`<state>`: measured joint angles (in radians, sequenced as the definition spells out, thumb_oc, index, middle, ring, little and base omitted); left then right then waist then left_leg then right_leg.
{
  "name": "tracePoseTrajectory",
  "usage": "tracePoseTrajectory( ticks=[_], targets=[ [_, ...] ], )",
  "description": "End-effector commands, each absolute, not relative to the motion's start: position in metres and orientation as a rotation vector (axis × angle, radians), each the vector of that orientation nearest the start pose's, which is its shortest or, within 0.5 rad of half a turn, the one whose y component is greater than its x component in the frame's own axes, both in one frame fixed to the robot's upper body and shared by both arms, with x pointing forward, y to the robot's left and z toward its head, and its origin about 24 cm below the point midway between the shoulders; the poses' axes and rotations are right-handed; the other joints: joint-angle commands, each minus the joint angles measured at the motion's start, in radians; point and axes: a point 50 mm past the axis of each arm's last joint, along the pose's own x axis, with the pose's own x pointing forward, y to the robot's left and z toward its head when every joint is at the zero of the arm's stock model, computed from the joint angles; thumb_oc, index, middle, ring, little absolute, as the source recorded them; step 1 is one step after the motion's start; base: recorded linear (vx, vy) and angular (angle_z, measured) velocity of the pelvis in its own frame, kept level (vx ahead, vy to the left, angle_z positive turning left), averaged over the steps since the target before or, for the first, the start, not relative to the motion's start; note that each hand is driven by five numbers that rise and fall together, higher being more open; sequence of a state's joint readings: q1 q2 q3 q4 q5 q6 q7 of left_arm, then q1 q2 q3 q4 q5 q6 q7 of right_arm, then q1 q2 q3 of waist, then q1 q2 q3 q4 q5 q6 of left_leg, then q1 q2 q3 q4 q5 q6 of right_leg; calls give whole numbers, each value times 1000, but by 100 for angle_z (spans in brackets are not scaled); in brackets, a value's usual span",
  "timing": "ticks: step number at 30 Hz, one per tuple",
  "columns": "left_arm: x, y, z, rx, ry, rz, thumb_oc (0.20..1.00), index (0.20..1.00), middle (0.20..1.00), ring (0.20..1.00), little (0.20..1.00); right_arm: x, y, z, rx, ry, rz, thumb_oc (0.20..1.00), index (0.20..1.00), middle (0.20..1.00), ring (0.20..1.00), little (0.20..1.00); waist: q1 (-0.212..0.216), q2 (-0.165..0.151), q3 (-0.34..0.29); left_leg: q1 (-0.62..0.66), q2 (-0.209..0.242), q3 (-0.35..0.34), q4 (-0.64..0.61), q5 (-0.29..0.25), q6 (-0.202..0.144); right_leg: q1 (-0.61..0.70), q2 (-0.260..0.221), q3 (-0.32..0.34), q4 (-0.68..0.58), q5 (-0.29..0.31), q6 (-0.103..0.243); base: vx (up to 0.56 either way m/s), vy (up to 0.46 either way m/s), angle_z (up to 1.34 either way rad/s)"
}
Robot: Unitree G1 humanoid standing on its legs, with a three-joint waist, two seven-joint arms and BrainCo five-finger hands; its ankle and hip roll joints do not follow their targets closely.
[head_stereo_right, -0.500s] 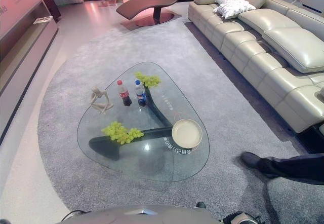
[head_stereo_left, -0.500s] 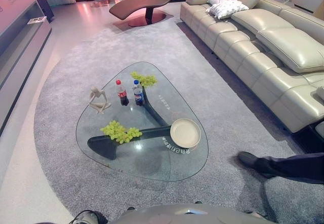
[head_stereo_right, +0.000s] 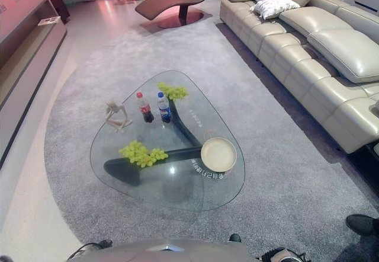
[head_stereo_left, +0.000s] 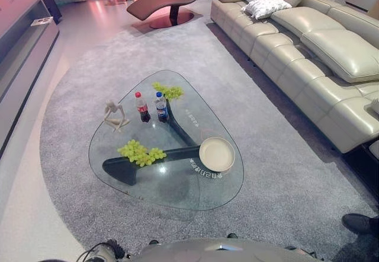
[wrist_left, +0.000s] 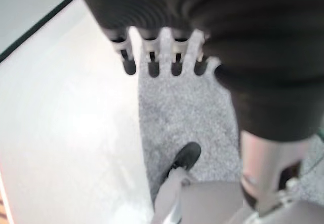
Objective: Pick up fruits into the plate
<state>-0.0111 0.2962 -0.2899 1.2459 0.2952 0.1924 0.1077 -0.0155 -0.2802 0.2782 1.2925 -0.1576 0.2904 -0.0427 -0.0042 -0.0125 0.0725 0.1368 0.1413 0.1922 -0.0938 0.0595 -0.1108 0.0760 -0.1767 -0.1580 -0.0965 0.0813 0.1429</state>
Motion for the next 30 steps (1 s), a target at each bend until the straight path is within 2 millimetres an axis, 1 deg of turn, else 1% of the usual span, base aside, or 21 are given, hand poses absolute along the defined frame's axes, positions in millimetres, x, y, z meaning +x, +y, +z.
tracePoseTrajectory(
  ticks=[1, 4, 5, 6, 8, 9, 10, 12, 15, 16, 17, 18, 19, 21, 22, 23, 24, 26, 28, 29, 30],
  targets=[
    [103, 274, -148, 906, 1300, -52, 1000, 1000, 1000, 1000, 1000, 83, -274, -153, -649, 1551, -26, 1000, 1000, 1000, 1000, 1000, -8, 2, 75, -15, -45, -23, 25, -105, 57, 31, 38, -22, 67, -111, -23, 0, 0, 0],
    [121, 274, -142, 936, 1191, -6, 1000, 1000, 1000, 1000, 1000, 88, -279, -150, -622, 1539, -54, 1000, 1000, 1000, 1000, 1000, -8, 8, 94, -34, -43, -28, 29, -100, 55, 13, 38, -23, 72, -110, -25, -15, 5, 0],
    [133, 273, -138, 938, 1119, 28, 1000, 1000, 1000, 1000, 1000, 92, -281, -148, -602, 1526, -74, 1000, 1000, 1000, 1000, 1000, -7, 11, 104, -47, -44, -31, 32, -96, 54, 1, 37, -20, 74, -106, -25, -120, 25, 2],
    [152, 272, -129, 930, 1023, 84, 1000, 1000, 1000, 1000, 1000, 101, -283, -145, -584, 1502, -97, 1000, 1000, 1000, 1000, 1000, -7, 16, 120, -69, -43, -37, 35, -91, 54, -20, 37, -18, 79, -104, -27, -193, 33, 1],
    [179, 271, -116, 921, 913, 139, 1000, 1000, 1000, 1000, 1000, 114, -286, -141, -570, 1464, -123, 1000, 1000, 1000, 1000, 1000, -9, 24, 148, -97, -43, -44, 33, -79, 55, -52, 40, -13, 89, -103, -31, -230, 35, 4],
    [196, 269, -106, 926, 826, 165, 1000, 1000, 1000, 1000, 1000, 121, -289, -137, -567, 1445, -137, 1000, 1000, 1000, 1000, 1000, -10, 30, 165, -114, -43, -49, 31, -72, 55, -71, 44, -9, 97, -104, -35, -181, 36, 8],
    [208, 268, -98, 929, 771, 179, 1000, 1000, 1000, 1000, 1000, 125, -290, -136, -567, 1434, -146, 1000, 1000, 1000, 1000, 1000, -11, 34, 177, -124, -44, -53, 30, -66, 55, -81, 47, -7, 101, -103, -37, -138, 36, 13],
    [227, 269, -84, 929, 694, 189, 1000, 1000, 1000, 1000, 1000, 129, -293, -133, -571, 1423, -156, 1000, 1000, 1000, 1000, 1000, -16, 40, 198, -137, -46, -55, 27, -59, 54, -95, 51, -4, 105, -101, -39, -72, 27, 11],
    [250, 272, -62, 928, 570, 217, 1000, 1000, 1000, 1000, 1000, 134, -297, -130, -576, 1399, -170, 1000, 1000, 1000, 1000, 1000, -24, 42, 229, -159, -48, -52, 30, -51, 49, -119, 48, -1, 108, -96, -38, -70, 11, 1],
    [254, 273, -58, 933, 552, 220, 1000, 1000, 1000, 1000, 1000, 136, -298, -129, -579, 1390, -171, 1000, 1000, 1000, 1000, 1000, -25, 43, 236, -165, -48, -51, 31, -50, 49, -125, 48, 1, 110, -95, -39, -138, 19, 0],
    [267, 273, -45, 955, 493, 233, 1000, 1000, 1000, 1000, 1000, 144, -299, -126, -590, 1365, -174, 1000, 1000, 1000, 1000, 1000, -27, 44, 256, -185, -50, -47, 39, -45, 48, -145, 48, 5, 115, -91, -41, -130, 19, -2],
    [273, 273, -39, 968, 464, 236, 1000, 1000, 1000, 1000, 1000, 147, -300, -124, -594, 1355, -175, 1000, 1000, 1000, 1000, 1000, -28, 44, 265, -193, -51, -46, 42, -44, 48, -154, 48, 6, 118, -89, -42, -168, 24, -3],
    [287, 273, -22, 1005, 390, 248, 1000, 1000, 1000, 1000, 1000, 155, -301, -120, -608, 1328, -176, 1000, 1000, 1000, 1000, 1000, -31, 46, 285, -214, -53, -45, 50, -41, 47, -174, 48, 9, 124, -86, -43, -133, 13, -6],
    [307, 275, 4, 1052, 290, 258, 1000, 1000, 1000, 1000, 1000, 169, -303, -114, -609, 1286, -186, 1000, 1000, 1000, 1000, 1000, -36, 47, 314, -237, -58, -47, 58, -38, 47, -197, 51, 16, 130, -82, -45, -114, 8, -7],
    [310, 275, 8, 1054, 278, 262, 1000, 1000, 1000, 1000, 1000, 171, -303, -113, -608, 1278, -188, 1000, 1000, 1000, 1000, 1000, -37, 46, 318, -241, -60, -47, 59, -38, 47, -201, 51, 18, 131, -82, -45, -94, 5, -4],
    [321, 275, 25, 1083, 217, 261, 1000, 1000, 1000, 1000, 1000, 181, -304, -108, -604, 1251, -194, 1000, 1000, 1000, 1000, 1000, -40, 46, 335, -254, -64, -47, 60, -36, 47, -213, 52, 22, 135, -81, -45, -103, 3, -2],
    [330, 275, 42, 1155, 138, 247, 1000, 1000, 1000, 1000, 1000, 189, -305, -103, -599, 1223, -200, 1000, 1000, 1000, 1000, 1000, -41, 47, 350, -267, -66, -47, 63, -33, 46, -228, 53, 24, 143, -81, -46, -122, 1, -2],
    [342, 279, 72, 1242, 37, 248, 1000, 1000, 1000, 1000, 1000, 199, -309, -95, -600, 1185, -210, 1000, 1000, 1000, 1000, 1000, -44, 47, 369, -287, -69, -46, 68, -30, 45, -254, 53, 26, 158, -80, -46, -87, -6, 1],
    [351, 283, 100, 1308, -38, 264, 1000, 1000, 1000, 1000, 1000, 203, -312, -92, -597, 1159, -222, 1000, 1000, 1000, 1000, 1000, -46, 48, 387, -302, -72, -48, 84, -34, 46, -275, 51, 21, 176, -82, -47, -48, -10, 1],
    [354, 285, 114, 1370, -84, 272, 1000, 1000, 1000, 1000, 1000, 203, -314, -90, -597, 1149, -230, 1000, 1000, 1000, 1000, 1000, -48, 48, 395, -309, -74, -46, 93, -38, 46, -282, 50, 17, 180, -82, -47, -31, -8, 1],
    [355, 285, 117, 1380, -89, 273, 1000, 1000, 1000, 1000, 1000, 204, -315, -89, -598, 1146, -231, 1000, 1000, 1000, 1000, 1000, -49, 47, 397, -311, -75, -45, 95, -39, 46, -284, 49, 17, 182, -82, -47, -32, -4, 0]
  ],
)
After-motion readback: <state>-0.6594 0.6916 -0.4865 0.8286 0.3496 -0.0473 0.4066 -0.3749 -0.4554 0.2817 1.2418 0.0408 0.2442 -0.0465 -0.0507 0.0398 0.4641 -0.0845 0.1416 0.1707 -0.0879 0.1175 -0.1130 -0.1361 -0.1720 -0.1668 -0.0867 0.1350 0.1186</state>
